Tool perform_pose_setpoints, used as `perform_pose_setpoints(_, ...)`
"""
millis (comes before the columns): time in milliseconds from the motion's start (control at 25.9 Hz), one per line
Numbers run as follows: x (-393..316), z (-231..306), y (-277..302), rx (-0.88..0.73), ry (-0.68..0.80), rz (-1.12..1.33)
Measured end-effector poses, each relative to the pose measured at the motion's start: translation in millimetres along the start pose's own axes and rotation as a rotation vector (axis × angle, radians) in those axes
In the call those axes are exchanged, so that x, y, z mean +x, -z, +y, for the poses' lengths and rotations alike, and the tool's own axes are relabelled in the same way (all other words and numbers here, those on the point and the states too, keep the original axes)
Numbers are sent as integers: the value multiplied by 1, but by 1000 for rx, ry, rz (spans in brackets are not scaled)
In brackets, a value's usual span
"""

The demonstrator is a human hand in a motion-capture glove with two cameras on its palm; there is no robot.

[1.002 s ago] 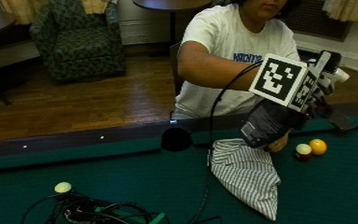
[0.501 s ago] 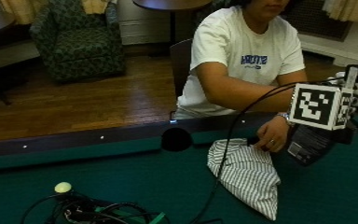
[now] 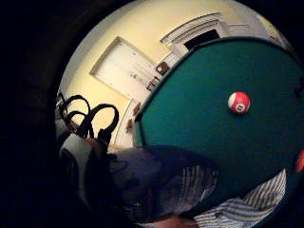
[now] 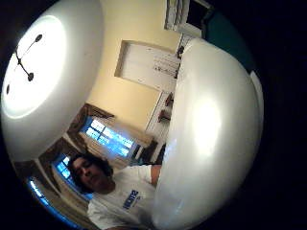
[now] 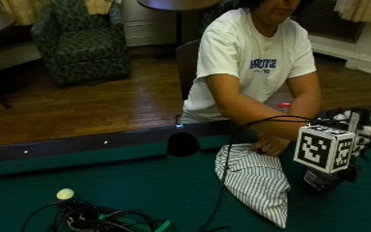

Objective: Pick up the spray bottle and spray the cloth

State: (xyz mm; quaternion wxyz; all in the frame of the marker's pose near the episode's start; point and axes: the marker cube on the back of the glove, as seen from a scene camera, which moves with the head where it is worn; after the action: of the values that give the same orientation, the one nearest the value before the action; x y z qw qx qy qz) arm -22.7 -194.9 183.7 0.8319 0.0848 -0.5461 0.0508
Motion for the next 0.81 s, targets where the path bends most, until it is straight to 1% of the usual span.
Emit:
perform_pose_setpoints(270,22,-1,-13,24,1,7)
perform_pose_setpoints(810,34,-38,-33,58,4,1)
